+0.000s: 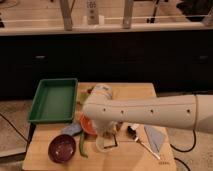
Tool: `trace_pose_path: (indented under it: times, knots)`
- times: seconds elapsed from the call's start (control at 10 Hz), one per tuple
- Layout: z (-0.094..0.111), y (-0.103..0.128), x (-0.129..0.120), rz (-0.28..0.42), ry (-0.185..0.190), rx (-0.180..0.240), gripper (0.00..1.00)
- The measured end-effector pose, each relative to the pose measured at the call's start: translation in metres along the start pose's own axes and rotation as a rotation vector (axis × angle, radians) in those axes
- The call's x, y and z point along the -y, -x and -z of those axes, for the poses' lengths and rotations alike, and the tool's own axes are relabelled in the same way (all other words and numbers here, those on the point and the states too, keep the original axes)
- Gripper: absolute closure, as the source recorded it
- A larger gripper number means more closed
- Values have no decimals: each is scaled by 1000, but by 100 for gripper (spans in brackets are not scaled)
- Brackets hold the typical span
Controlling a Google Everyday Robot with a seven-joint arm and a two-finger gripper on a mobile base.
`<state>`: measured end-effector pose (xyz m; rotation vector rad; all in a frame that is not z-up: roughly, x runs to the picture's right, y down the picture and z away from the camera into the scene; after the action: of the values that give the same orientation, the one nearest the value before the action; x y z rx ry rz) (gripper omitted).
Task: Place eraser in paper cup
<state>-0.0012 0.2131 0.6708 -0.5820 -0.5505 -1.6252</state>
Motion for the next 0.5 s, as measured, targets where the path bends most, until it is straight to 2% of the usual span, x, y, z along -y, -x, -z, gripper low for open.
trace_pose_path:
  times: [0.5]
  knots:
    - [4, 8, 18, 75, -70, 43, 100]
